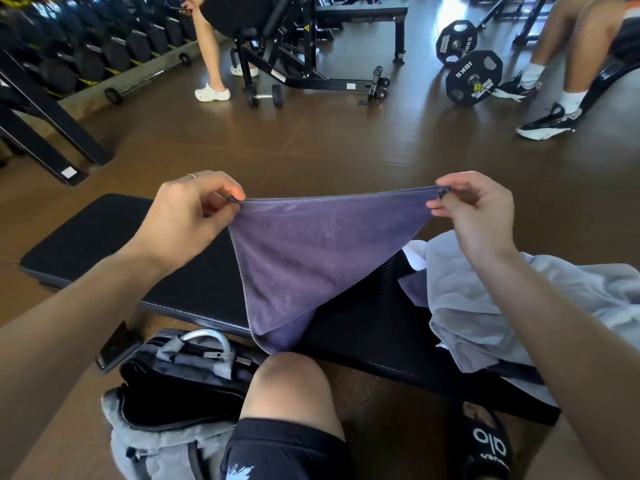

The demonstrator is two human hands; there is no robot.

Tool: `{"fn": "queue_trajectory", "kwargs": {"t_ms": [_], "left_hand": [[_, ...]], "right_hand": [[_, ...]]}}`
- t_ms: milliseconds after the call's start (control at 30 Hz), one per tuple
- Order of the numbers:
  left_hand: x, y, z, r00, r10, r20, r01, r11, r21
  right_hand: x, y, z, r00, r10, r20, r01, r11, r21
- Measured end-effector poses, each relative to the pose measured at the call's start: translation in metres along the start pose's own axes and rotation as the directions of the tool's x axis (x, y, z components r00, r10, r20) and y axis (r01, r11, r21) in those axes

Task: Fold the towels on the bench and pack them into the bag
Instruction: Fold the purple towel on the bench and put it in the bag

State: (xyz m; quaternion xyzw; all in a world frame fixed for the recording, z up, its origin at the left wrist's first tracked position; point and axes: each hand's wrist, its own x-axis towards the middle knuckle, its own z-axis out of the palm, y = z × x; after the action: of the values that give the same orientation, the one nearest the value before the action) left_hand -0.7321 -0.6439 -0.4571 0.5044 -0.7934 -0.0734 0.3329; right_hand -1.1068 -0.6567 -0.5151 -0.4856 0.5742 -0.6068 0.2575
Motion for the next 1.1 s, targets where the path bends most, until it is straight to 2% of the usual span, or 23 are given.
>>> {"fn": "queue_trajectory", "kwargs": {"t_ms": [367,633,800,933,1100], "left_hand": [[0.002,0.000,-0.001,0.999,-0.004,-0.048,0.005,1.000,0.006],[0.010,-0.009,0.002,0.994,-0.058,-0.097,0.067,0.994,0.088],[0.020,-0.010,0.004,0.985,-0.106,-0.138,0.128,0.979,0.157],[0.042,-0.015,0.009,0.960,-0.207,-0.190,0.244,0.948,0.203],[0.091,-0.018,0.011,0.938,-0.244,-0.246,0.309,0.910,0.276]], "right_hand": [[-0.001,-0.001,0.003,1.000,0.004,-0.015,-0.004,1.000,0.018],[0.002,-0.003,0.012,0.998,-0.049,-0.050,0.051,0.998,0.036],[0.018,0.000,0.021,0.985,-0.172,-0.019,0.166,0.972,-0.168],[0.048,-0.011,0.038,0.973,-0.229,-0.007,0.222,0.950,-0.219],[0.093,-0.037,0.058,0.955,-0.297,0.016,0.284,0.896,-0.342]]}}
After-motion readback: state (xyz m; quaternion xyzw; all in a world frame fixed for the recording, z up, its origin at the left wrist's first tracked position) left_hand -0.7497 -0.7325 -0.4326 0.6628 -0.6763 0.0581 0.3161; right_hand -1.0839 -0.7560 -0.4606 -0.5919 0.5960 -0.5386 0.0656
